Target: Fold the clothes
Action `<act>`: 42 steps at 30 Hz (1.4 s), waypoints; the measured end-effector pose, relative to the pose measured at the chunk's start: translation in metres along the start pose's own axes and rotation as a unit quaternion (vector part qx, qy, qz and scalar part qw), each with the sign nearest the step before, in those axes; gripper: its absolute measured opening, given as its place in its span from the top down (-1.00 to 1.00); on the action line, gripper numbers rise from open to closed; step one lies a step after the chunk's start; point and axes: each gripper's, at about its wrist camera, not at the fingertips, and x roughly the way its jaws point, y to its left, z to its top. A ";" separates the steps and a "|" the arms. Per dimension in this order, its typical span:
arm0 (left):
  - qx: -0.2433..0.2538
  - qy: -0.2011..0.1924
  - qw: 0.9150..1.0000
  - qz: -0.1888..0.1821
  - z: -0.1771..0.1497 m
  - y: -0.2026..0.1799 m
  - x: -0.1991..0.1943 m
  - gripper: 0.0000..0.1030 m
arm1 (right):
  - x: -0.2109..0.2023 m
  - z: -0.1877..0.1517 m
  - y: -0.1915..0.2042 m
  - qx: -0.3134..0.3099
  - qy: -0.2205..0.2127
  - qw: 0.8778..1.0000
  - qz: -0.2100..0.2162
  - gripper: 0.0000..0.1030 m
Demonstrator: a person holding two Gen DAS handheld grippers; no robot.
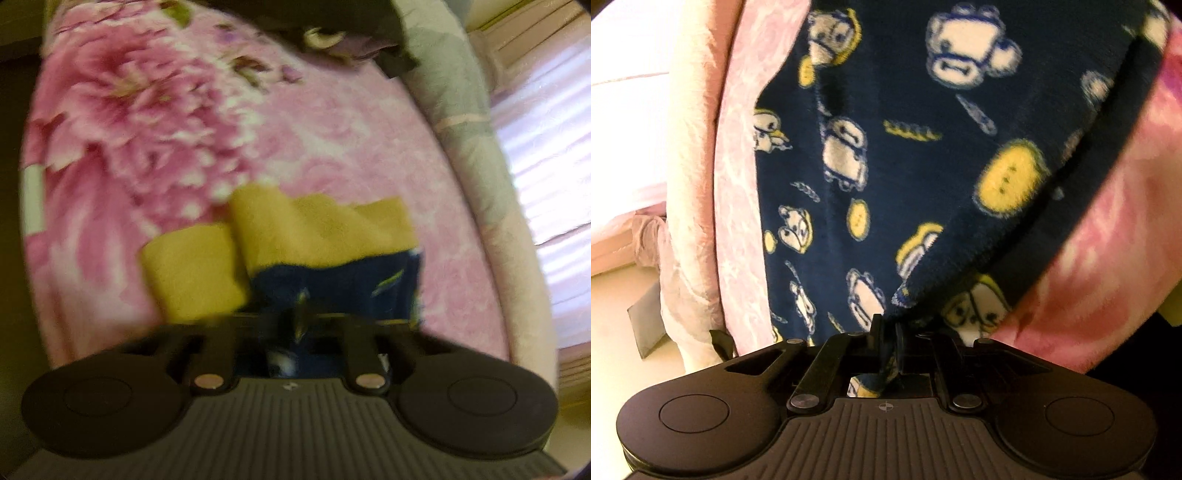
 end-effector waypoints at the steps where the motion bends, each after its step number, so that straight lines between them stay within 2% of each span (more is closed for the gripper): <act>1: 0.010 -0.013 1.000 -0.021 0.003 -0.006 -0.005 0.99 | -0.003 0.001 0.004 -0.007 -0.005 1.000 0.007 0.99; 4: 0.048 -0.049 0.994 -0.091 0.009 -0.022 -0.035 0.99 | -0.012 0.004 0.017 -0.031 -0.022 0.999 0.030 0.99; 7: 0.091 -0.058 0.989 -0.104 0.006 -0.022 -0.059 0.99 | -0.028 0.002 0.025 -0.063 -0.030 0.996 0.049 1.00; 13: 0.116 -0.017 0.993 -0.017 -0.014 0.015 -0.038 0.98 | -0.018 -0.012 -0.010 -0.061 -0.004 0.998 -0.028 0.99; 15: 0.120 -0.012 0.993 -0.003 -0.019 0.023 -0.029 0.98 | -0.008 -0.014 -0.021 -0.060 -0.002 0.997 -0.051 0.99; 18: 0.127 -0.023 0.992 -0.006 -0.018 0.020 -0.036 0.98 | 0.001 -0.014 -0.027 -0.070 0.004 0.995 -0.068 0.99; 21: 0.159 -0.033 0.987 -0.011 -0.020 0.012 -0.048 0.98 | -0.001 -0.014 -0.023 -0.094 0.005 0.993 -0.078 0.99; 22: 0.160 -0.024 0.987 0.003 -0.021 0.014 -0.045 0.98 | -0.001 -0.014 -0.022 -0.100 0.005 0.992 -0.082 0.99; 25: 0.159 0.025 0.985 0.068 -0.028 0.023 -0.024 0.89 | 0.007 -0.015 -0.021 -0.122 0.014 0.985 -0.123 0.99; 28: 0.161 0.030 0.983 0.085 -0.029 0.020 -0.018 0.83 | 0.015 -0.016 -0.010 -0.161 0.032 0.973 -0.162 0.98; 29: 0.172 0.040 0.980 0.089 -0.027 0.015 -0.021 0.79 | 0.017 -0.016 -0.005 -0.175 0.038 0.968 -0.174 0.82; 30: 0.183 0.050 0.978 0.093 -0.024 0.009 -0.023 0.70 | 0.018 -0.017 0.001 -0.189 0.045 0.963 -0.185 0.21; 32: 0.196 0.070 0.973 0.098 -0.017 0.002 -0.032 0.67 | 0.010 -0.018 0.017 -0.224 0.049 0.952 -0.203 -0.49; 36: 0.227 0.068 0.969 0.068 0.008 -0.025 -0.058 0.67 | -0.007 -0.013 0.057 -0.302 0.007 0.927 -0.222 -0.49; 37: 0.232 0.061 0.969 0.055 0.017 -0.035 -0.063 0.61 | -0.009 -0.009 0.066 -0.312 -0.011 0.922 -0.228 -0.49; 38: 0.239 0.053 0.969 0.045 0.023 -0.045 -0.060 0.54 | -0.008 -0.004 0.074 -0.316 -0.030 0.920 -0.230 -0.49; 39: 0.245 0.044 0.968 0.035 0.030 -0.056 -0.057 0.31 | -0.005 0.002 0.081 -0.313 -0.046 0.921 -0.228 -0.49; 40: 0.248 0.042 0.968 0.026 0.038 -0.065 -0.048 0.19 | 0.000 0.009 0.085 -0.306 -0.059 0.923 -0.225 -0.49; 42: 0.254 0.047 0.966 0.013 0.054 -0.082 -0.023 0.18 | 0.014 0.020 0.094 -0.289 -0.075 0.928 -0.223 -0.49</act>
